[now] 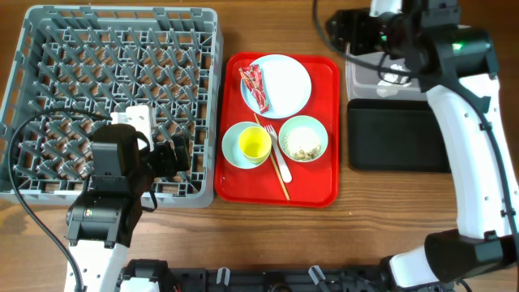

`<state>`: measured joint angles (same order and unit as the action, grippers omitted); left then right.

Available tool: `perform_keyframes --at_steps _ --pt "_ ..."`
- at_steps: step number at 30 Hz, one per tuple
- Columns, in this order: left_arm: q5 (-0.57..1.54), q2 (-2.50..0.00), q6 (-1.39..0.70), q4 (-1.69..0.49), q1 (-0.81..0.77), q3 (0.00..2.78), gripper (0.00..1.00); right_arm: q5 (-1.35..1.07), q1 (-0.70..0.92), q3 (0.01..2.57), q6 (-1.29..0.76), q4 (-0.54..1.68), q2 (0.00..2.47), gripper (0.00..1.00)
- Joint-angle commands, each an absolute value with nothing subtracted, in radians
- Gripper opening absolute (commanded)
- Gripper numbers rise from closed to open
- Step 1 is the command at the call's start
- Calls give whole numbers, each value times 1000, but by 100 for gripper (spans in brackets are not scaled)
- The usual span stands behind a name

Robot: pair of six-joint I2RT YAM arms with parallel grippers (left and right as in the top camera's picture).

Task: Sort waste into correct bins and load items into the dishwasher rack
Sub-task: 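Carry the tissue with the right gripper and drop it into the clear bin, then move the right gripper to the plate and grasp the red candy wrapper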

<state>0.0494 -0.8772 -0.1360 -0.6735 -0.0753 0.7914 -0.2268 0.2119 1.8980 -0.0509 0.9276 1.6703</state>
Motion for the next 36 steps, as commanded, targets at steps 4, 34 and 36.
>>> perform_keyframes --at_steps 4,34,36 --pt "44 -893 -139 -670 -70 812 100 -207 363 1930 -4 855 1842 90" --pt "44 -900 -139 -670 -70 812 100 -44 513 1929 -210 735 2384 77" --pt "44 -900 -139 -670 -70 812 100 -23 513 1927 -220 740 2393 72"
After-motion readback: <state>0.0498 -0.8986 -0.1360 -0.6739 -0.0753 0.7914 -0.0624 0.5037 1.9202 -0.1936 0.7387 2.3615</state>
